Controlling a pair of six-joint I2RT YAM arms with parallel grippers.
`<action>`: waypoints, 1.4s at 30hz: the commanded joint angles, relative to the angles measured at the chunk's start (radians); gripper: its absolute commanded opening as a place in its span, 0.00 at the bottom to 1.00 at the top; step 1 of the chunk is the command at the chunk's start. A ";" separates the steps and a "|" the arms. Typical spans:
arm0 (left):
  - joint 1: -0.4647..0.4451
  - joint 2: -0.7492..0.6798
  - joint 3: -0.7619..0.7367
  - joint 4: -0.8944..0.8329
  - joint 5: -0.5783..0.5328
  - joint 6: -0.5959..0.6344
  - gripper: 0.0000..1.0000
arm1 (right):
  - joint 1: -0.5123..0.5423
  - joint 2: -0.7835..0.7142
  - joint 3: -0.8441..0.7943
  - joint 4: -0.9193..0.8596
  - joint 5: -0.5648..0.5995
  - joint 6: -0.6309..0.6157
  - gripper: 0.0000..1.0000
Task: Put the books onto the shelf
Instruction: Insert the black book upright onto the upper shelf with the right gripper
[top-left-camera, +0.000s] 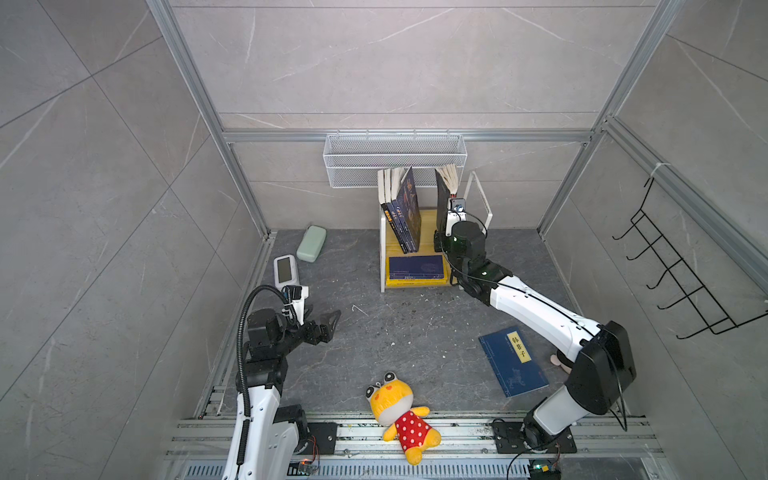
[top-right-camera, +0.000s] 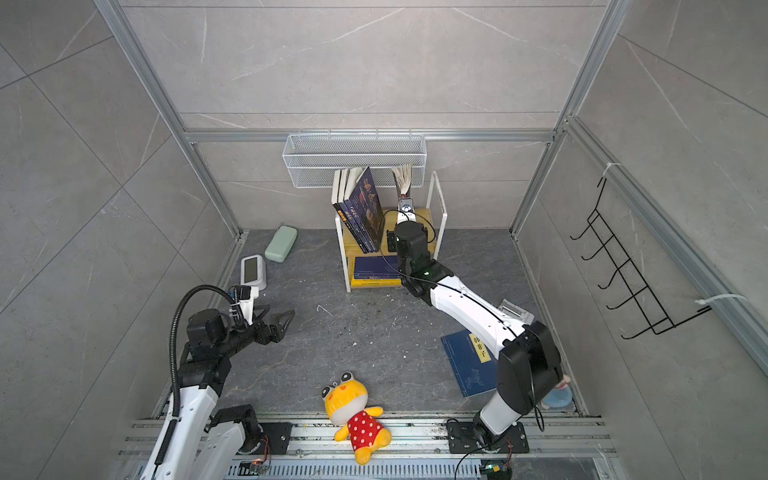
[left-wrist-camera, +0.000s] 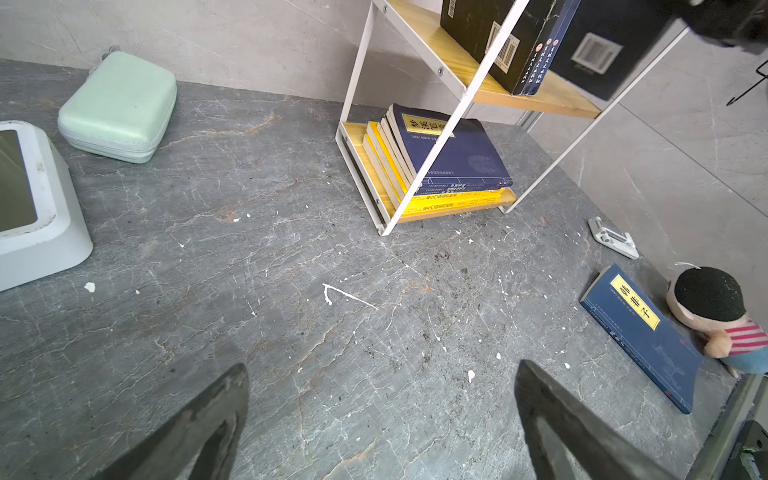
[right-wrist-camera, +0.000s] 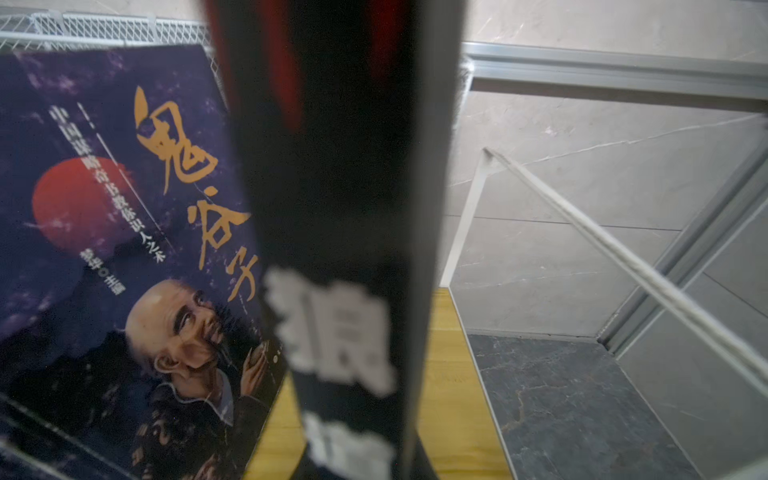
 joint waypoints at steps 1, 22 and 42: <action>-0.009 -0.002 -0.006 0.050 0.017 0.018 1.00 | 0.007 0.036 0.069 0.131 -0.098 0.046 0.00; -0.008 -0.006 -0.024 0.057 0.022 0.033 1.00 | 0.009 0.103 0.021 0.290 -0.311 0.014 0.00; -0.001 -0.001 -0.029 0.063 0.024 0.032 1.00 | 0.009 0.100 -0.118 0.309 -0.309 0.021 0.20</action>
